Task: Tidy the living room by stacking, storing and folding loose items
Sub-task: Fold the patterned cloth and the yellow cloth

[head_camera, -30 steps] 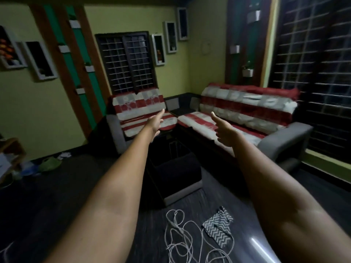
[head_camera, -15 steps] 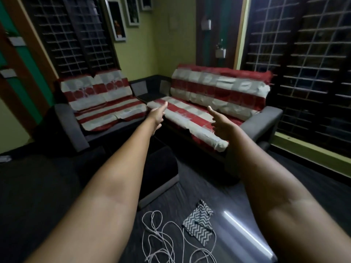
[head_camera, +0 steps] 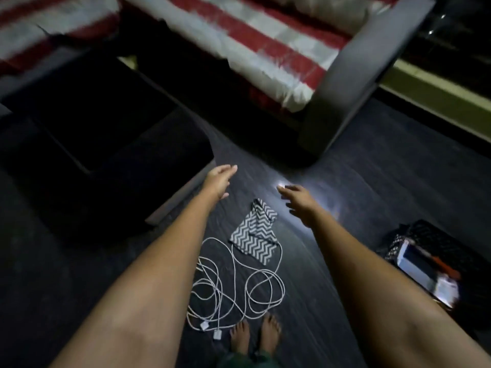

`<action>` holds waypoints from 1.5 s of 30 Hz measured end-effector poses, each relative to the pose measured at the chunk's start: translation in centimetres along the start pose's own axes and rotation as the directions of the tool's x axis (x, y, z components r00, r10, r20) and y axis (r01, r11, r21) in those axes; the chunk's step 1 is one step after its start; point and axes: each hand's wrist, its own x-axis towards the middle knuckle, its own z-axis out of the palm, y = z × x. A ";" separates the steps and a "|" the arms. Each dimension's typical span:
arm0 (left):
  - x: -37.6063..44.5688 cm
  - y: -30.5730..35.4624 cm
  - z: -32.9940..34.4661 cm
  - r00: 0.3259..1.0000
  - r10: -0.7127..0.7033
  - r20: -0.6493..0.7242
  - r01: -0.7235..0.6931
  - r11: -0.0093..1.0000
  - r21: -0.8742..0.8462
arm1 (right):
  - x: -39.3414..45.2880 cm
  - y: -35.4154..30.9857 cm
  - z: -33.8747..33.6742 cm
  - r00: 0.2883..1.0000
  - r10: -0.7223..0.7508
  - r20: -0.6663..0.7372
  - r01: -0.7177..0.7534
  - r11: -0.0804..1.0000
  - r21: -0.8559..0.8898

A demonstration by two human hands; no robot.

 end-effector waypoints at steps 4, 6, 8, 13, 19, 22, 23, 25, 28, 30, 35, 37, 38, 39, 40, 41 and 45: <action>12.2 -12.4 4.4 0.999 -0.029 0.028 0.024 0.990 0.141 | 11.5 12.3 4.3 0.994 0.087 -0.064 -0.087 0.996 0.007; 17.3 -18.7 6.3 0.999 -0.002 0.032 -0.005 0.976 0.217 | 16.6 18.4 6.1 0.991 0.105 -0.086 -0.107 0.994 -0.022; 22.8 -26.5 8.7 0.997 -0.022 0.079 -0.005 0.945 0.328 | 21.9 24.9 8.2 0.989 0.124 -0.077 -0.129 0.990 -0.055; 29.2 -40.5 13.2 0.958 -0.032 0.285 -0.177 0.717 0.674 | 30.3 37.3 12.2 0.999 0.052 -0.013 -0.054 0.939 -0.340; 33.3 -50.2 16.5 0.860 -0.061 0.506 -0.462 0.328 0.824 | 35.7 45.8 15.6 0.992 0.046 0.119 0.040 0.775 -0.630; 34.8 -52.1 17.3 0.855 -0.018 0.518 -0.501 0.229 0.835 | 37.1 47.9 16.2 0.991 -0.013 0.131 0.104 0.685 -0.721; 35.1 -52.4 17.4 0.853 0.010 0.522 -0.513 0.202 0.834 | 37.3 48.2 16.2 0.992 -0.043 0.122 0.119 0.668 -0.735; 35.6 -52.3 17.6 0.847 0.053 0.530 -0.531 0.160 0.832 | 37.6 48.1 16.1 0.990 -0.074 0.119 0.139 0.642 -0.754; 35.9 -51.2 17.8 0.825 0.006 0.565 -0.564 0.052 0.824 | 38.1 47.1 15.5 0.984 -0.039 0.176 0.164 0.602 -0.781; 35.5 -49.9 17.9 0.818 -0.039 0.573 -0.573 0.008 0.819 | 38.1 45.7 14.9 0.974 -0.024 0.224 0.194 0.593 -0.782; 32.2 -43.2 17.2 0.867 0.022 0.497 -0.498 0.048 0.866 | 35.5 38.7 12.6 0.959 -0.146 0.244 0.279 0.653 -0.704; 30.7 -39.7 16.9 0.882 0.045 0.469 -0.471 0.083 0.878 | 34.0 35.7 11.8 0.943 -0.198 0.267 0.330 0.643 -0.691; 29.4 -37.1 16.3 0.887 0.059 0.458 -0.462 0.111 0.880 | 32.6 33.3 11.2 0.937 -0.226 0.268 0.350 0.636 -0.688; 28.5 -35.0 15.9 0.890 0.078 0.450 -0.456 0.129 0.880 | 31.4 31.5 10.7 0.937 -0.243 0.249 0.348 0.640 -0.685; 27.1 -32.2 15.1 0.891 0.102 0.442 -0.453 0.145 0.880 | 30.0 29.0 10.1 0.934 -0.275 0.229 0.356 0.645 -0.676; 25.9 -29.7 14.5 0.888 0.123 0.444 -0.459 0.144 0.877 | 28.6 26.6 9.6 0.931 -0.301 0.208 0.360 0.652 -0.668; 19.2 -17.8 10.2 0.861 0.142 0.488 -0.502 0.094 0.860 | 20.9 15.1 7.2 0.916 -0.356 0.187 0.386 0.649 -0.655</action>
